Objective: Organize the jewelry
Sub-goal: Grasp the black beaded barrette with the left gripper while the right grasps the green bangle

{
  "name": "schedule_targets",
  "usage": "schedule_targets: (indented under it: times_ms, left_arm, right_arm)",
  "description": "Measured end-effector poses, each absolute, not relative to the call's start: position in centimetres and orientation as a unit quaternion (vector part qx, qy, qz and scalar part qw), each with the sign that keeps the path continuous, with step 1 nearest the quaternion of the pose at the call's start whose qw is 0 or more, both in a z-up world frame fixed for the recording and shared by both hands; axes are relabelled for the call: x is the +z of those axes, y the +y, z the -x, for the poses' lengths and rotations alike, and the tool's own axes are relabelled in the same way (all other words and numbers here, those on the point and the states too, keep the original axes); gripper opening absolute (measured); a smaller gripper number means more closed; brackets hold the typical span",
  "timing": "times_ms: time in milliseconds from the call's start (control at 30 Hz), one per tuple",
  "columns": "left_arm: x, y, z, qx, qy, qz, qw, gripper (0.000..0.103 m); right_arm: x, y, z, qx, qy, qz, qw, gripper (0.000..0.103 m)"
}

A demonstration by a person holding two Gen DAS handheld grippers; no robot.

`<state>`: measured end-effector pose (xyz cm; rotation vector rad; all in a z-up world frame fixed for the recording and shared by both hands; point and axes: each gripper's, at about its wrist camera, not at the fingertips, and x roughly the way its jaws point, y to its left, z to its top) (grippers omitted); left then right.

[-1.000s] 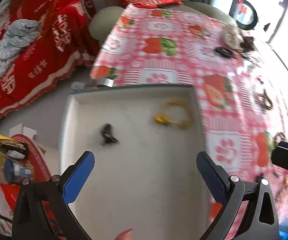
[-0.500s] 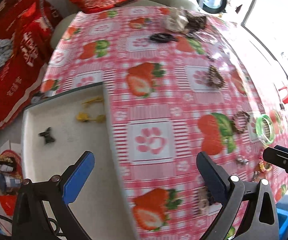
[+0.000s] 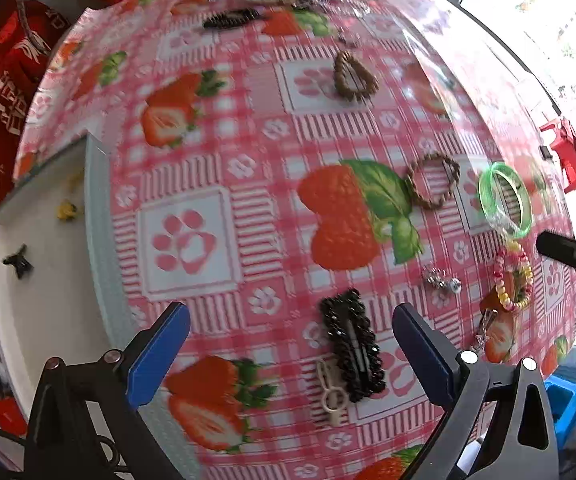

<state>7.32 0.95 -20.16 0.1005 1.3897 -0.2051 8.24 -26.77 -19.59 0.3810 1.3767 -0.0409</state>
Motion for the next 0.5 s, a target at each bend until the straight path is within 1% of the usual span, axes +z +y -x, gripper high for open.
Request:
schedule_targets:
  times_ms: [200,233,267,467,500]
  left_arm:
    - [-21.7,-0.3,-6.9,-0.096,0.654,-0.041,0.749,0.103]
    - [-21.9,-0.4,-6.9,-0.095,0.655,-0.039,0.748,0.101]
    - [-22.2,-0.3,-7.0,-0.095,0.658,-0.038,0.746,0.095]
    - [-23.6,-0.7,-6.8,-0.086,0.669,-0.036,0.737,0.094]
    - [-23.8,-0.7,-6.8,-0.087,0.670,-0.037,0.737,0.090]
  right_arm:
    - [-20.6,-28.4,-9.3,-0.043,0.635,-0.164,0.754,0.087]
    - [-20.8,-28.7,-9.4,-0.048,0.635,-0.162,0.753,0.087]
    - [-21.0,-29.0,-9.7,-0.052,0.635,-0.160,0.754,0.087]
    - [-22.1,-29.3,-11.3,-0.061,0.638,-0.137,0.756,0.087]
    - [-22.3,-29.3,-11.5,-0.062,0.638,-0.133,0.756,0.087]
